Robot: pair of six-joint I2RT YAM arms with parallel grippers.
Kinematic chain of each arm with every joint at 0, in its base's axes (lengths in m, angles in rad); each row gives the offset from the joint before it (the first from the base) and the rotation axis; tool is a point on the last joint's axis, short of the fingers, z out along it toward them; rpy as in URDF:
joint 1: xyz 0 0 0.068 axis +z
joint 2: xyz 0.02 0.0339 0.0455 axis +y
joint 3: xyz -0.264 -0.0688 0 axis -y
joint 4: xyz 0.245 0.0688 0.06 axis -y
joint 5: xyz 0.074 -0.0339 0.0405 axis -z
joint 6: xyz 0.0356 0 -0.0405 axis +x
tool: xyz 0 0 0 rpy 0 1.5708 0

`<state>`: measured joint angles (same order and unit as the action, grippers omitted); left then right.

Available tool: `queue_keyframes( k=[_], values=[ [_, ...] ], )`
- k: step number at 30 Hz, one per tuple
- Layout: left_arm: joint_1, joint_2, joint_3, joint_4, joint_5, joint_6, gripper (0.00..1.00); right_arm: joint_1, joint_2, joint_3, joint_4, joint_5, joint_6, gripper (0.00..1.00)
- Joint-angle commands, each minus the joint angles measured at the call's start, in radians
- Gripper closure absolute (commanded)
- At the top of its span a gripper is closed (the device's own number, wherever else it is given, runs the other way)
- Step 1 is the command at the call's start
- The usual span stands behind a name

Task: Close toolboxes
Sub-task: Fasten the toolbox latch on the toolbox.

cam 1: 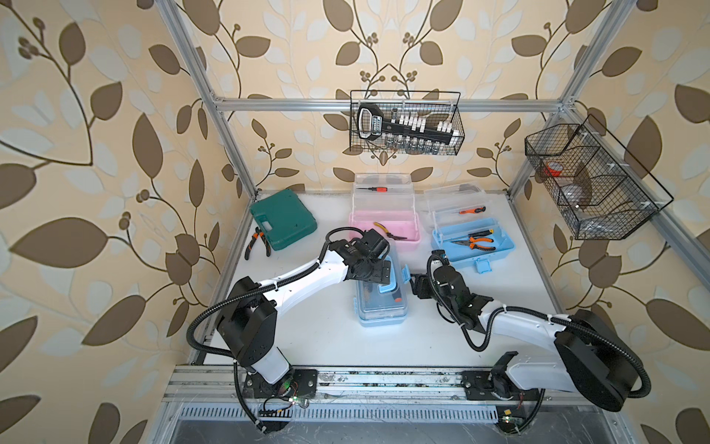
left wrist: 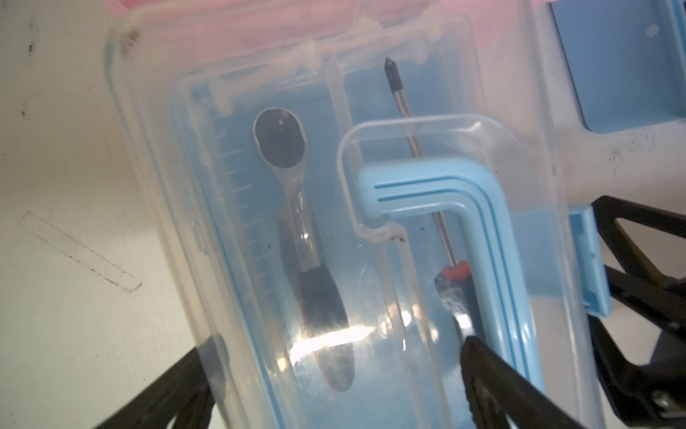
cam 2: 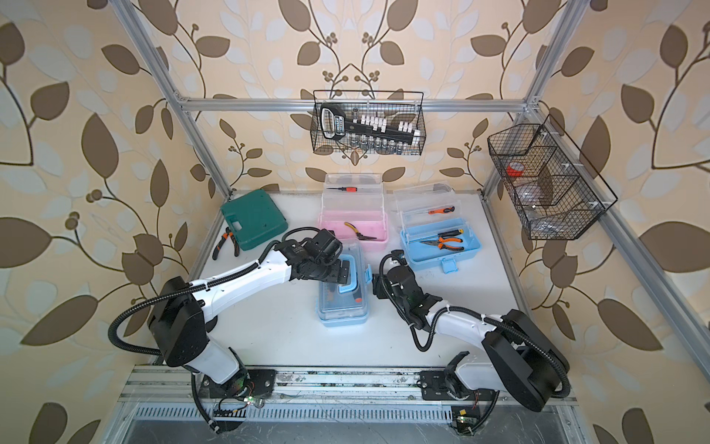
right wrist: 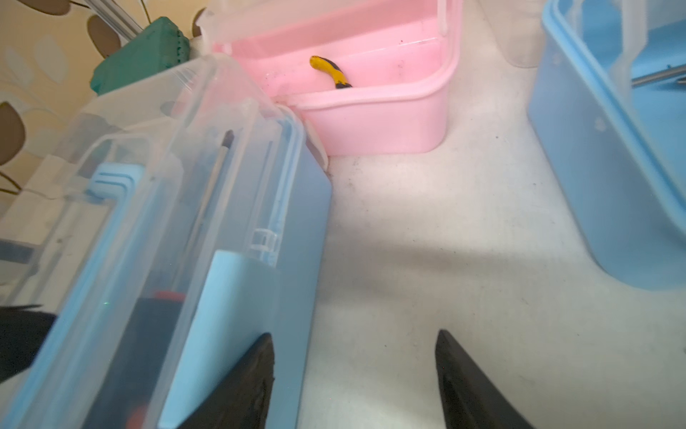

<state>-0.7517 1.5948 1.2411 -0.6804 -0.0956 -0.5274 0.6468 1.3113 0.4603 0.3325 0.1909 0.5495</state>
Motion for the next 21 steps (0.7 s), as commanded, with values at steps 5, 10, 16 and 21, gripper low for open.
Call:
queue_keyframes(
  k=[5, 10, 16, 21],
  values=[
    [-0.005, 0.01, -0.032, -0.044, 0.005, 0.028, 0.01, -0.01, 0.032, 0.049, 0.067, -0.181, -0.008, 0.38],
    [-0.005, 0.011, -0.035, -0.044, -0.012, 0.028, 0.01, -0.038, 0.039, 0.054, 0.068, -0.263, 0.057, 0.5],
    [-0.001, 0.011, -0.035, -0.038, -0.025, 0.035, 0.01, -0.088, 0.036, 0.051, 0.07, -0.386, 0.146, 0.58],
    [0.001, 0.017, -0.032, -0.035, -0.019, 0.036, 0.01, -0.111, 0.045, 0.046, 0.11, -0.483, 0.217, 0.61]
  ],
)
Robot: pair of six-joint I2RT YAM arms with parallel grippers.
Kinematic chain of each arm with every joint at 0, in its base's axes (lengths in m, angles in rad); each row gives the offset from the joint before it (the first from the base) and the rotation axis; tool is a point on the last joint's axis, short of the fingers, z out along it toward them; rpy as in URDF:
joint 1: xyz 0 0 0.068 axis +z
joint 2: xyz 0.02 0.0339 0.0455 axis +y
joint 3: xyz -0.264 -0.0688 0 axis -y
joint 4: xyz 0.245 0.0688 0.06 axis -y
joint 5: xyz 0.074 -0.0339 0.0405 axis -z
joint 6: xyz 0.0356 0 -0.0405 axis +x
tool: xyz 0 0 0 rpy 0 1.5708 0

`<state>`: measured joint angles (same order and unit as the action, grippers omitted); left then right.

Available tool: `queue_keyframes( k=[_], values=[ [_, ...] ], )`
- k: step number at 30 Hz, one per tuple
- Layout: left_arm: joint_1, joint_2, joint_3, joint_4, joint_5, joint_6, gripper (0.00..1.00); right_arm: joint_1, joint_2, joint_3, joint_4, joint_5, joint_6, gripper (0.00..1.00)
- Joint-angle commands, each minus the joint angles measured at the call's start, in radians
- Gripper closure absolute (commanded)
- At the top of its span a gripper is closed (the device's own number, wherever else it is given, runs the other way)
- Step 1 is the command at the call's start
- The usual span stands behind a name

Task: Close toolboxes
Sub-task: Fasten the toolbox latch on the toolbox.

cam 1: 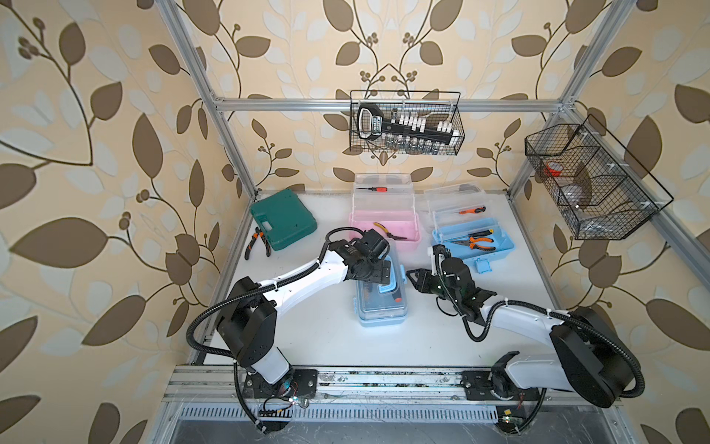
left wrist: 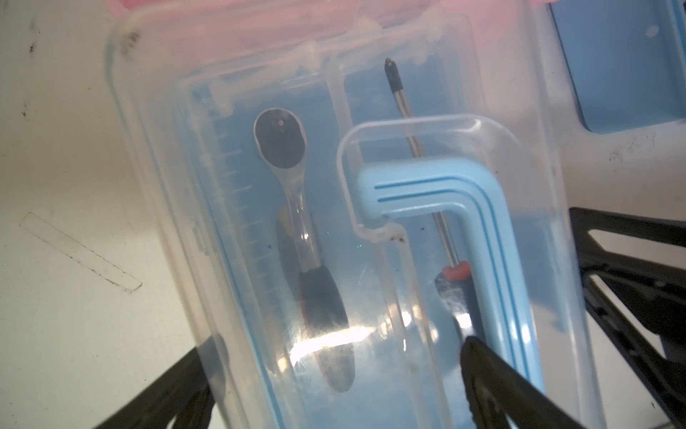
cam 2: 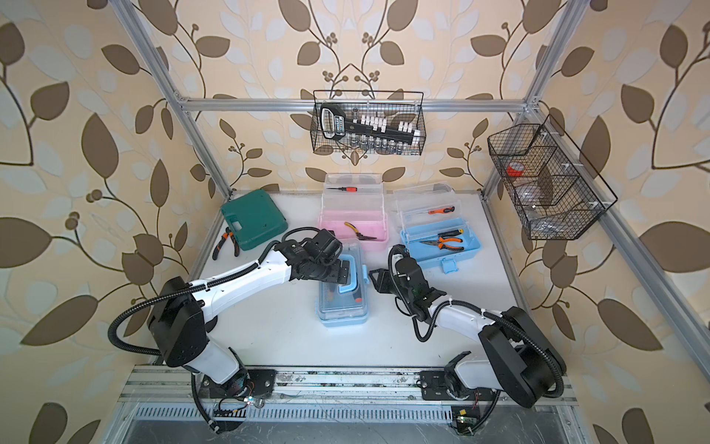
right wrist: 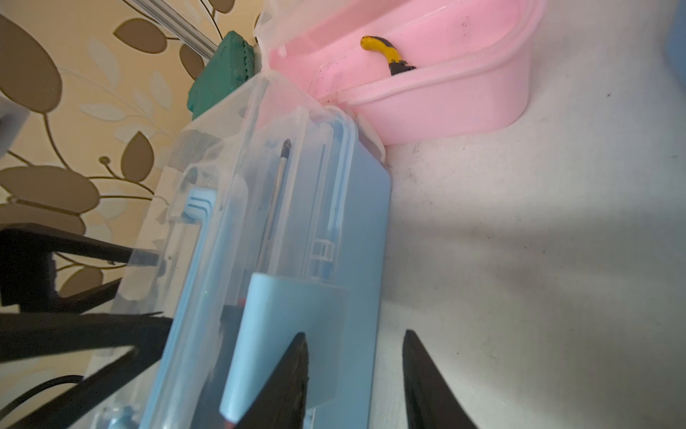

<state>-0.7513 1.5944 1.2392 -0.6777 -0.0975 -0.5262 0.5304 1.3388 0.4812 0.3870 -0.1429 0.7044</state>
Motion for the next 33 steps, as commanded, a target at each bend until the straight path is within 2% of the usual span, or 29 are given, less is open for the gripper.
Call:
queue_keyframes(
  k=[1, 14, 16, 20, 26, 33],
  values=[
    [0.001, 0.019, -0.029, -0.039, -0.014, 0.034, 0.01, 0.003, 0.02, 0.023, 0.068, -0.166, 0.076, 0.61],
    [0.001, 0.011, -0.038, -0.027, -0.007, 0.034, 0.01, -0.001, 0.048, 0.008, 0.142, -0.282, 0.148, 0.65],
    [0.001, 0.01, -0.04, -0.023, -0.006, 0.034, 0.01, 0.0, 0.071, 0.002, 0.166, -0.288, 0.161, 0.73],
    [0.001, 0.011, -0.04, -0.022, -0.001, 0.036, 0.01, 0.0, 0.097, -0.005, 0.198, -0.297, 0.171, 0.8],
    [0.001, 0.009, -0.038, -0.024, -0.004, 0.039, 0.01, 0.0, 0.098, 0.001, 0.198, -0.314, 0.169, 0.8],
    [0.001, 0.016, -0.033, -0.023, -0.003, 0.04, 0.01, 0.033, 0.097, 0.059, 0.003, -0.259, 0.073, 0.74]
  ],
)
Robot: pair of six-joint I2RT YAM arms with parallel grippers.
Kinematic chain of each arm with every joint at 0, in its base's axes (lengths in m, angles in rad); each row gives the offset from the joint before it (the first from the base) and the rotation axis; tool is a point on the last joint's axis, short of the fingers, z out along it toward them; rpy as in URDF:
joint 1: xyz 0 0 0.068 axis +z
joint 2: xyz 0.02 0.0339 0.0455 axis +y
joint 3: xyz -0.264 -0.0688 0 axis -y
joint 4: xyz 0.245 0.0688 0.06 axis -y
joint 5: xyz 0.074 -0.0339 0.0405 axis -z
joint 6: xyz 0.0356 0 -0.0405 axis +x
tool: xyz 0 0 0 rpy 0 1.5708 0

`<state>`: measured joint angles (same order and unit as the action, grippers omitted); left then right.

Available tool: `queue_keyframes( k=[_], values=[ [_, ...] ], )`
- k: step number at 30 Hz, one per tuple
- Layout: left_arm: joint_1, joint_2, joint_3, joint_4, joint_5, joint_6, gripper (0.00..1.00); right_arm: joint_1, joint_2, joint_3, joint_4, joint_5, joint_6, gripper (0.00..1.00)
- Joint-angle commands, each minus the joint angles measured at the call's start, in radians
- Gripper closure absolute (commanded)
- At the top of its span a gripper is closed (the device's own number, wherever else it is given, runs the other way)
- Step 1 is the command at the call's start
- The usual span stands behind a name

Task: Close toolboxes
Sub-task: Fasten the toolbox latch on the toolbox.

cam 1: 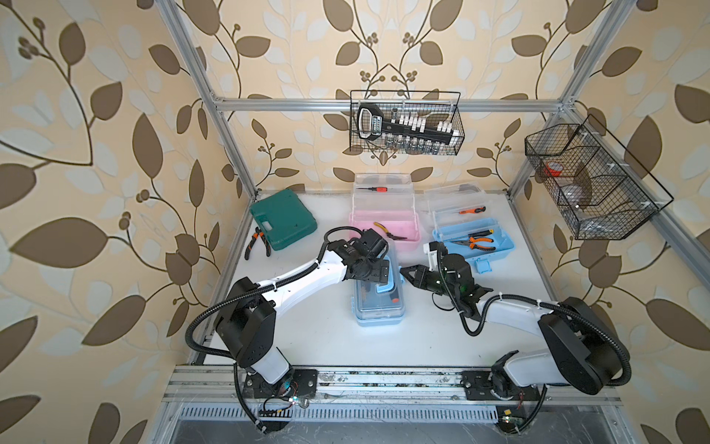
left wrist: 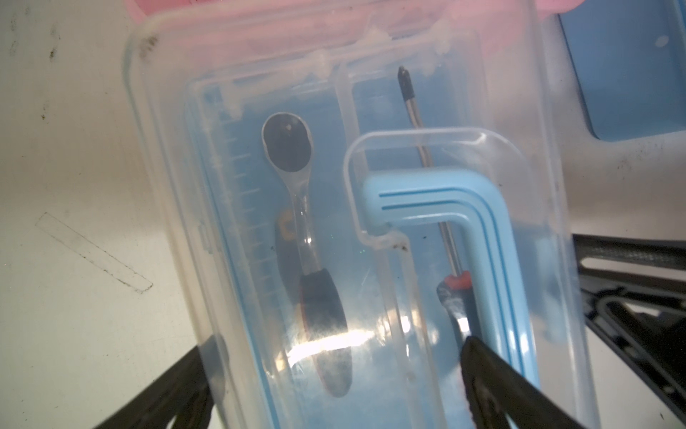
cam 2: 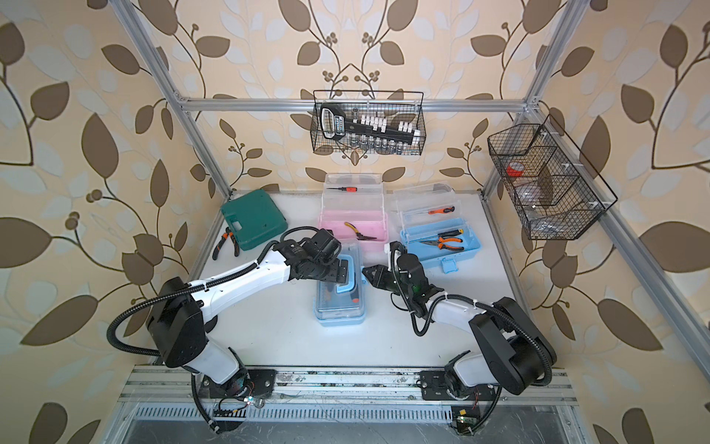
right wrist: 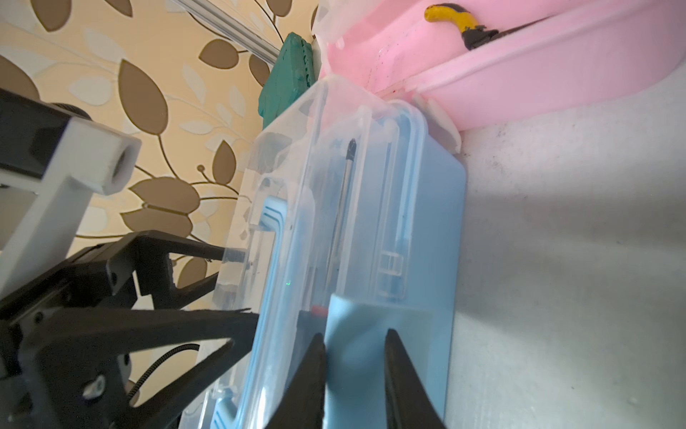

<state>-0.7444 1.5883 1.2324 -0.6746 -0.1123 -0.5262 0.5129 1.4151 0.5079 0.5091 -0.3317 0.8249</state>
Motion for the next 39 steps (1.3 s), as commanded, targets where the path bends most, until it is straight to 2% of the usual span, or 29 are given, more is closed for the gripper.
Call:
queue_keyframes(
  k=[1, 5, 11, 20, 22, 29, 39],
  values=[
    [-0.007, 0.024, -0.024, -0.028, 0.013, 0.04, 0.01, 0.057, 0.019, 0.034, -0.134, -0.055, -0.056, 0.74],
    [-0.006, 0.03, -0.018, -0.029, 0.014, 0.04, 0.01, 0.067, 0.025, 0.032, -0.142, -0.038, -0.058, 0.75],
    [-0.007, 0.032, -0.017, -0.034, 0.014, 0.043, 0.01, 0.095, 0.016, 0.052, -0.237, 0.051, -0.092, 0.75],
    [-0.006, 0.036, -0.017, -0.028, 0.023, 0.05, 0.01, 0.095, 0.052, 0.045, -0.144, -0.022, -0.064, 0.75],
    [-0.006, 0.036, -0.021, -0.022, 0.028, 0.055, 0.01, 0.094, 0.068, 0.042, -0.124, -0.054, -0.046, 0.7],
    [-0.006, 0.039, -0.026, -0.015, 0.027, 0.054, 0.01, 0.081, 0.068, 0.026, -0.132, -0.005, -0.028, 0.69],
    [-0.006, 0.047, -0.028, -0.019, 0.025, 0.055, 0.01, 0.049, -0.014, 0.02, -0.145, 0.028, -0.038, 0.67]
  ],
)
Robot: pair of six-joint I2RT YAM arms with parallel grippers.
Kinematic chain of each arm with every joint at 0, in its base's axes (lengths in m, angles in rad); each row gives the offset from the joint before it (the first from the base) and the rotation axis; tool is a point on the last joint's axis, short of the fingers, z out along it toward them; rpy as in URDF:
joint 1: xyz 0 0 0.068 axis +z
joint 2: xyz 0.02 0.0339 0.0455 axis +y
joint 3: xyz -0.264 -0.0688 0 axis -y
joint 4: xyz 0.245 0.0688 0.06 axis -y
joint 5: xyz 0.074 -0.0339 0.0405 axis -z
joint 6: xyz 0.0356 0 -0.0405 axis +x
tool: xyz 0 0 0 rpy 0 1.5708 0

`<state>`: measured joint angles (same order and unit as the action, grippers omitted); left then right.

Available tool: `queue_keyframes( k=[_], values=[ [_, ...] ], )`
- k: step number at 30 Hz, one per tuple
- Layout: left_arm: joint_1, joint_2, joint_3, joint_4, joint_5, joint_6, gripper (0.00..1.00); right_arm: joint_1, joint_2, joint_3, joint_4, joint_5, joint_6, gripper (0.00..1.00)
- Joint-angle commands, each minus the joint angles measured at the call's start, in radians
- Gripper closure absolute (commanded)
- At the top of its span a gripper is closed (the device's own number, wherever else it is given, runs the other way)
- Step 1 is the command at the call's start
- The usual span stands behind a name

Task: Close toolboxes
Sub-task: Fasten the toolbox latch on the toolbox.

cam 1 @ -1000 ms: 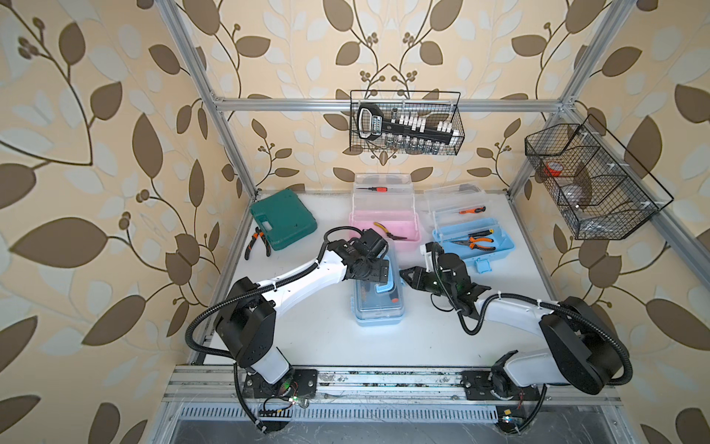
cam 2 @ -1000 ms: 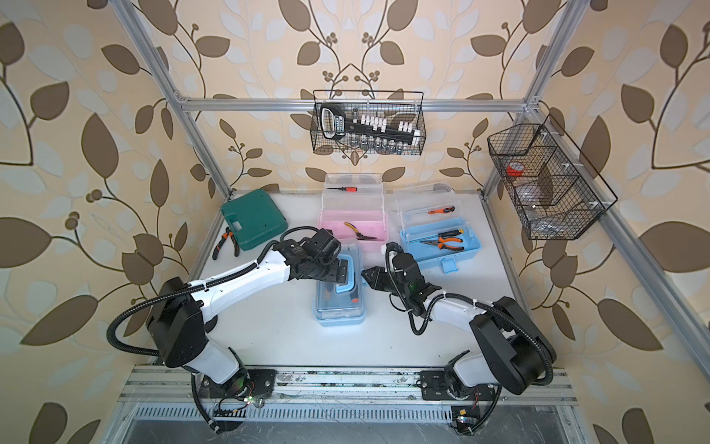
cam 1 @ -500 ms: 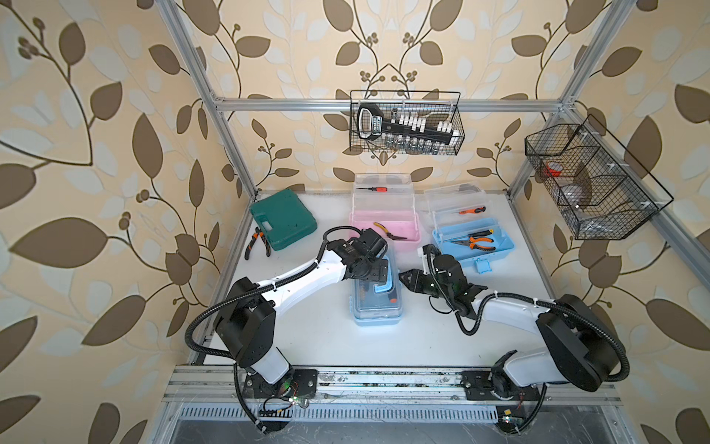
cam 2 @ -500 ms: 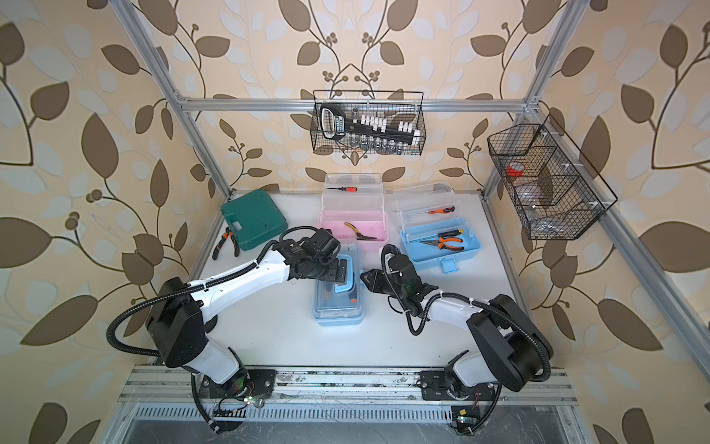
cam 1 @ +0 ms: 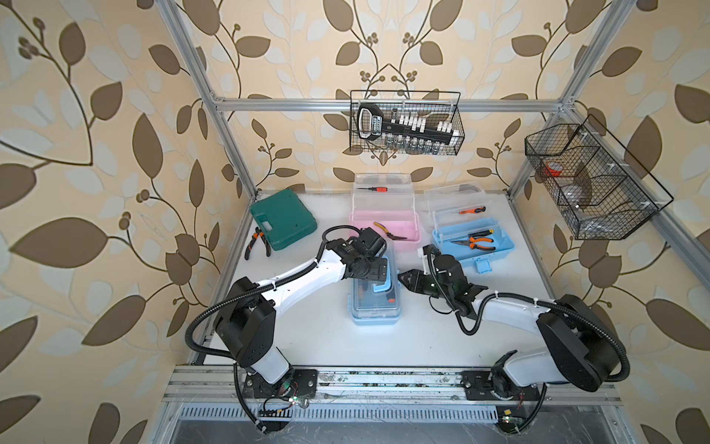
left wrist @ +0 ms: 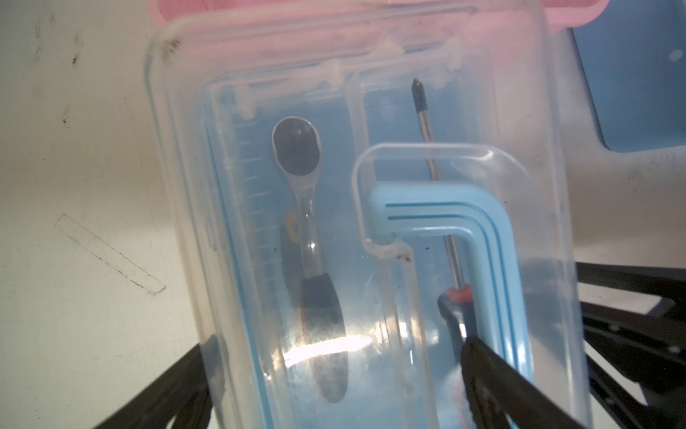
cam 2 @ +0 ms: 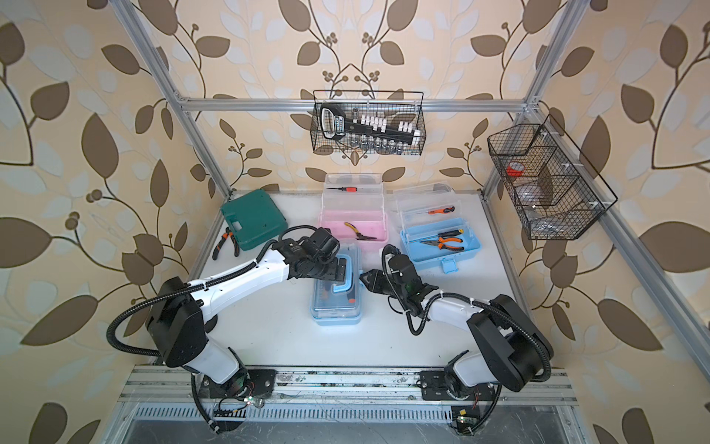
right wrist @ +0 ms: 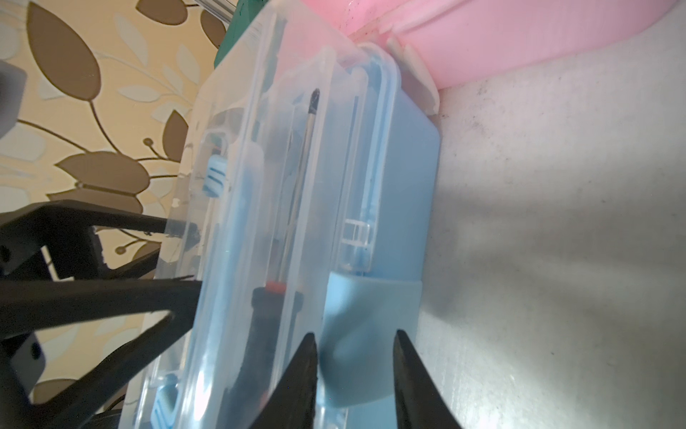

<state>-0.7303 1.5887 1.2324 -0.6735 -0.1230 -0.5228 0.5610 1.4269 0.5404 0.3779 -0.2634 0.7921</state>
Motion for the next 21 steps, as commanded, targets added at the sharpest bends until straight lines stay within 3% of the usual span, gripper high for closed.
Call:
queue_keyframes(
  k=[1, 11, 16, 21],
  values=[
    [-0.02, 0.046, -0.028, -0.019, 0.035, 0.049, 0.01, -0.002, -0.03, -0.015, -0.016, -0.036, -0.004, 0.67],
    [-0.02, 0.045, -0.033, -0.017, 0.036, 0.05, 0.01, -0.037, -0.072, -0.034, -0.038, 0.013, -0.002, 0.67],
    [-0.02, 0.049, -0.034, -0.015, 0.037, 0.05, 0.01, -0.062, -0.115, -0.036, -0.127, 0.128, -0.038, 0.69],
    [-0.02, 0.055, -0.034, -0.014, 0.041, 0.047, 0.01, -0.068, -0.058, -0.01, -0.186, 0.162, -0.08, 0.72]
  ],
)
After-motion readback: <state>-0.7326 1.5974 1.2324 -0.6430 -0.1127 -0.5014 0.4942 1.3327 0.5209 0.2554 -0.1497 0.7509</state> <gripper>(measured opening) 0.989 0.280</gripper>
